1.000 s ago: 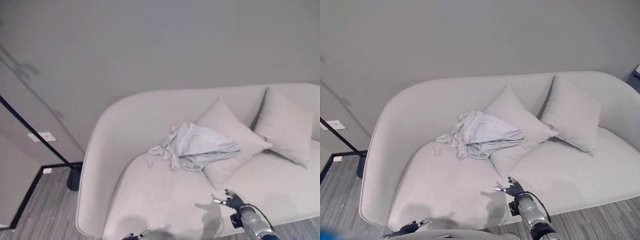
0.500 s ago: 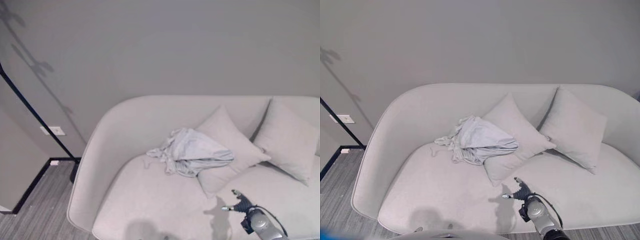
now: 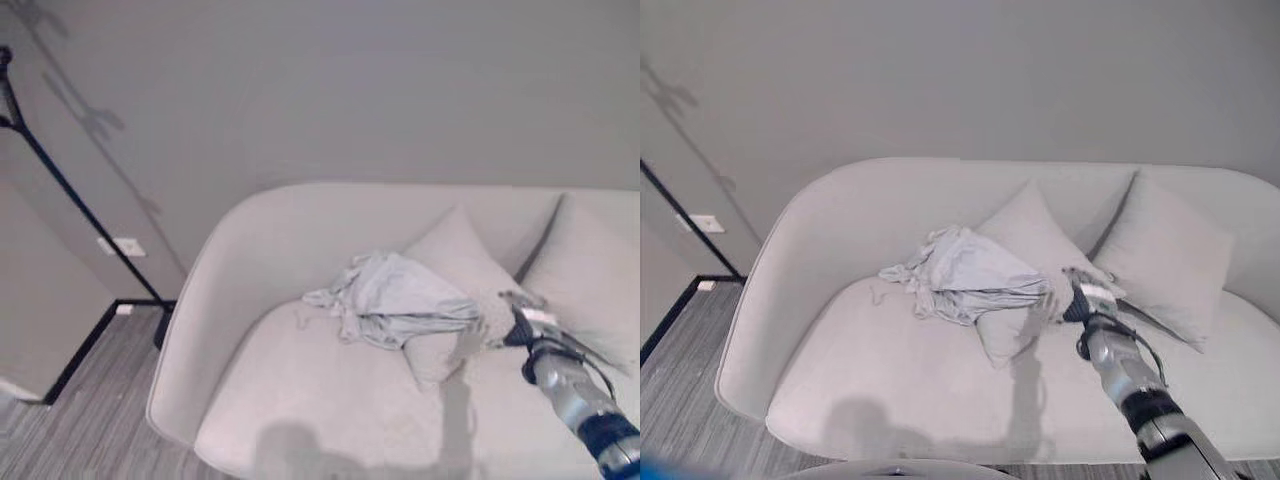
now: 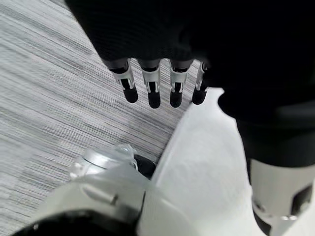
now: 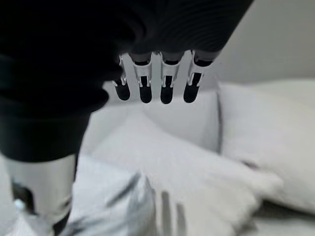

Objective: Hang the clothes on the sofa on the clothes rack.

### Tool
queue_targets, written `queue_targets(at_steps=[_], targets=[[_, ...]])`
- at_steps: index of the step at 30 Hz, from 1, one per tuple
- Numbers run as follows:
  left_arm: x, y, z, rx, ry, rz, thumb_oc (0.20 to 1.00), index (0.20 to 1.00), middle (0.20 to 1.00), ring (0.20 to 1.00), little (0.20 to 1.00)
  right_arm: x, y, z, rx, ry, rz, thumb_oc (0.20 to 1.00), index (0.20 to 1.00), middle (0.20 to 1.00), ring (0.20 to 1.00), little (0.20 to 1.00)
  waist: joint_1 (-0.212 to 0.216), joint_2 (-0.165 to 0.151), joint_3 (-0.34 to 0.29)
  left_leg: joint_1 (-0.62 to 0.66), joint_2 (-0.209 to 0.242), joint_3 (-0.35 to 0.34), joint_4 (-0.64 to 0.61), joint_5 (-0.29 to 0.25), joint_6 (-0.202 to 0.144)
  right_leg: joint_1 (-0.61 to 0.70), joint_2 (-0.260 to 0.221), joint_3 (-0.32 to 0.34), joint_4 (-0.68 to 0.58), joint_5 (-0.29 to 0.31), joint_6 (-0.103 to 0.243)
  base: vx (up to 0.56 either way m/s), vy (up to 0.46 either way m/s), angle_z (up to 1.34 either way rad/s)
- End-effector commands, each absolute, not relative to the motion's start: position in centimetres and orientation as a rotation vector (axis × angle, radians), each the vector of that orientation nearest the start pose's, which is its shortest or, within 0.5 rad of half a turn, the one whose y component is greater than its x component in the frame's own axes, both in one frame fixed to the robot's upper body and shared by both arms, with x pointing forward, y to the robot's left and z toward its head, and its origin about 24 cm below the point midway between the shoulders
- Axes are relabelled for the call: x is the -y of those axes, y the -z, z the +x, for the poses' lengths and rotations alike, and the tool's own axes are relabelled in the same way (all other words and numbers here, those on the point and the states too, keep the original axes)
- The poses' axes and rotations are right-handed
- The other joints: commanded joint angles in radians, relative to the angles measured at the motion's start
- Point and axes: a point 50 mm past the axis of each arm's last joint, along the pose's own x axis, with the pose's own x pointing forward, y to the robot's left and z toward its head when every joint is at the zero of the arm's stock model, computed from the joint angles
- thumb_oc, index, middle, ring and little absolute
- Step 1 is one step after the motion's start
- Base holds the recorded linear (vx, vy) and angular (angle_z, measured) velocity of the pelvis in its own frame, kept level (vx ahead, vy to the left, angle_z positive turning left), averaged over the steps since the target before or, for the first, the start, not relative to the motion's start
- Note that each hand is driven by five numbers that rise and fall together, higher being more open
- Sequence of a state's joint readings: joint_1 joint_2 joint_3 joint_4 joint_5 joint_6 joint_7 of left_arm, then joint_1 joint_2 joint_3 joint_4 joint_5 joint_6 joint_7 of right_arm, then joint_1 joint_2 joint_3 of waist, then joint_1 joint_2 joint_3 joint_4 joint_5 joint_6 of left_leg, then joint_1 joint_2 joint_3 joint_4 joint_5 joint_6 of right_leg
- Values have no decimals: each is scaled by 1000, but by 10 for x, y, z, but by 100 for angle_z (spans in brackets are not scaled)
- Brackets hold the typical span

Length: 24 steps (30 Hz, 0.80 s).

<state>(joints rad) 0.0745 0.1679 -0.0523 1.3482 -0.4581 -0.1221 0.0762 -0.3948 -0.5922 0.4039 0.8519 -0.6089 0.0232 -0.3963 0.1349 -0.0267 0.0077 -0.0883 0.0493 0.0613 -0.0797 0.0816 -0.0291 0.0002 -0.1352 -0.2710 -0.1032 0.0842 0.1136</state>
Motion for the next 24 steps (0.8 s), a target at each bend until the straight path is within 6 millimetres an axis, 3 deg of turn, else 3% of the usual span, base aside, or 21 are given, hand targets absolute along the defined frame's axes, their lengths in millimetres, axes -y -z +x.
queue_targets(at_steps=[1,4,7,12,16,23,24], targets=[[-233,166,72,-1172,-466,-71,1000,1000,1000,1000,1000,269,-40,329,-99,193,-1481,1000,1000,1000,1000,1000,44,-35,102,-108,0,-16,106,-37,-16,69,-39,3,26,-75,15,-98,11,46],[-232,162,92,-1120,-446,-52,1000,1000,1000,1000,1000,266,-53,351,-144,302,-1341,1000,1000,1000,1000,1000,90,-26,150,-225,-13,-44,185,-45,-16,7,-44,-6,38,-63,10,-80,25,25],[-230,160,99,-1104,-427,-42,1000,1000,1000,1000,1000,261,-60,359,-135,288,-1318,1000,1000,1000,1000,1000,106,-21,172,-265,-18,-50,214,-52,-14,-16,-46,-6,45,-62,9,-30,39,18],[-229,154,122,-1031,-415,-52,1000,1000,1000,1000,1000,267,-80,370,-131,294,-1455,1000,1000,1000,1000,1000,132,-30,215,-342,-23,-48,275,-73,-11,-58,-50,0,50,-59,8,16,38,0],[-225,147,143,-960,-383,-24,1000,1000,1000,1000,1000,292,-92,366,-164,382,-1597,1000,1000,1000,1000,1000,151,-42,235,-374,-27,-45,288,-78,-13,-74,-50,-8,48,-57,10,31,12,1],[-226,143,152,-938,-372,41,1000,1000,1000,1000,1000,311,-120,364,-83,541,-1703,1000,1000,1000,1000,1000,151,-55,249,-395,-30,-46,289,-76,-13,-93,-48,-10,49,-53,12,0,0,0],[-226,142,153,-933,-369,63,1000,1000,1000,1000,1000,314,-131,364,-32,577,-1768,1000,1000,1000,1000,1000,148,-58,254,-402,-30,-47,295,-78,-14,-101,-48,-9,53,-53,11,0,0,0]])
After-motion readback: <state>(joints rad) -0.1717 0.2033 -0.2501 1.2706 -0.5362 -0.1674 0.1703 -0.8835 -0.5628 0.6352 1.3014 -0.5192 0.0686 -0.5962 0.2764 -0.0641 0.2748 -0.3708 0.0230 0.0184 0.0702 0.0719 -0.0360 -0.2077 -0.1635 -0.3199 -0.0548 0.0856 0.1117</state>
